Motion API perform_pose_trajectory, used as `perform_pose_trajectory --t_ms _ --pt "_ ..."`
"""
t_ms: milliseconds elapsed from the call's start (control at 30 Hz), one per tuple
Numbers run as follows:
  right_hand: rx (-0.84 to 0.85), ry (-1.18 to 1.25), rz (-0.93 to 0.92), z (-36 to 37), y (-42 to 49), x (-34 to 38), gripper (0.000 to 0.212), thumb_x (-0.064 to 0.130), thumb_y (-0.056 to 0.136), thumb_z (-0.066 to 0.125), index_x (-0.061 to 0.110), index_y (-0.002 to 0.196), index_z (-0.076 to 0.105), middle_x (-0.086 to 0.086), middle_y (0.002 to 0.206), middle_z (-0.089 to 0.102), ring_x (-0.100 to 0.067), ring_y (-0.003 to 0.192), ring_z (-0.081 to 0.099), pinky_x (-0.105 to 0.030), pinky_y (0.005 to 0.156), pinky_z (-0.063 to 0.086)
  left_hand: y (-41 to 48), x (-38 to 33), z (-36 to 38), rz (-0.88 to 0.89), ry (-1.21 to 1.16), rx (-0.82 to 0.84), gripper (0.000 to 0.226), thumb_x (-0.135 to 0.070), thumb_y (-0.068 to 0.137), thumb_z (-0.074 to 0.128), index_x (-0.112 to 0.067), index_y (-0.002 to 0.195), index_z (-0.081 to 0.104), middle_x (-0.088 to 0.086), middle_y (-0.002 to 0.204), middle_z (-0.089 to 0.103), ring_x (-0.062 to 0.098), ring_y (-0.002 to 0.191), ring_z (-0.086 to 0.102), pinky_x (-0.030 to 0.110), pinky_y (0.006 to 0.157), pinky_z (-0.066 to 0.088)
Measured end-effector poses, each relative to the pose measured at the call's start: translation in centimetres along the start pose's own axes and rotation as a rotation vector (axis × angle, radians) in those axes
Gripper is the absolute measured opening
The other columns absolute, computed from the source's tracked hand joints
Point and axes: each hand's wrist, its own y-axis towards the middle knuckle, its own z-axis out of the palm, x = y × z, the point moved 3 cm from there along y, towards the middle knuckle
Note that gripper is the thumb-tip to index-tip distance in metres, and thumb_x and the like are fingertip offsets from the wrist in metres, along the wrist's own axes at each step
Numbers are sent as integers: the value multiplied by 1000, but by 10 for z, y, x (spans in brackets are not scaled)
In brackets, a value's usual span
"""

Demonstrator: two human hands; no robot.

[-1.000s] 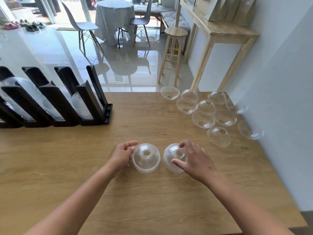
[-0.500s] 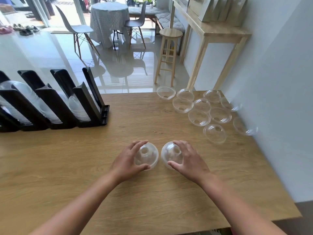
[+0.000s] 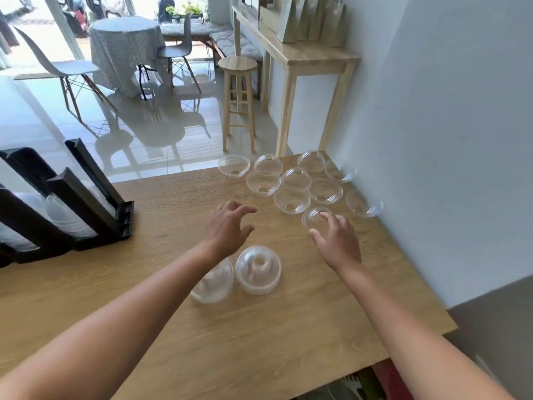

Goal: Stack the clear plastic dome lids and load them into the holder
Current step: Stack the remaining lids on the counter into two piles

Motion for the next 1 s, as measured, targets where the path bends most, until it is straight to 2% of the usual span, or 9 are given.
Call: perform_pose_trajectory --t_ms 133,233,333,433,633,733,833,933,1000 --pt "102 -93 77 7 22 -22 60 44 89 61 27 142 41 -13 141 41 -31 130 40 -43 105 38 46 -35 33 155 197 66 50 -33 86 67 -30 134 53 3 130 50 24 123 43 36 102 38" --pt "157 -138 75 14 30 -27 58 46 92 56 30 144 37 -11 151 30 -29 137 34 -42 106 35 66 -50 54 170 303 146 53 -34 88 65 -29 138 48 6 133 45 26 125 40 39 103 40" --pt "185 -174 65 16 33 -28 52 45 93 55 27 141 42 -7 156 26 -28 140 33 -42 107 33 75 -56 66 165 343 180 43 -33 89 64 -29 130 56 5 129 47 25 123 42 39 101 42" --pt "177 -153 62 17 31 -30 43 44 91 58 24 128 51 -4 157 28 -26 138 36 -41 107 32 77 -57 69 154 315 179 28 -34 87 68 -29 114 67 2 122 52 23 120 44 38 96 45" --pt "137 -72 37 18 22 -35 34 43 88 64 21 112 54 -4 154 34 -24 139 37 -38 107 34 65 -51 65 212 259 105 17 -39 90 63 -30 103 69 -3 113 58 18 117 47 31 77 47" --pt "99 -21 11 13 17 -31 34 43 86 67 20 108 55 -3 147 43 -22 137 39 -37 103 37 55 -49 50 170 106 1 13 -38 90 62 -30 94 71 -7 101 65 16 107 52 29 69 41" --pt "67 105 6 0 9 -20 32 45 83 69 23 102 56 1 131 52 -17 125 50 -33 90 43 43 -39 24 -26 -171 -73 7 -36 86 67 -30 86 71 -14 84 66 11 88 58 29 69 42" --pt "112 265 -12 -14 -3 5 27 50 79 71 34 91 54 12 111 55 -11 101 58 -26 76 41 25 -20 -4 -331 -707 -36 6 -29 87 68 -23 88 70 -7 81 71 8 72 61 26 62 51" --pt "195 330 -70 -19 -13 25 26 53 76 72 38 85 52 17 107 54 -3 96 57 -24 74 41 6 -3 -27 -479 -996 -9 9 -25 89 68 -18 93 70 0 81 72 8 67 61 23 53 51"
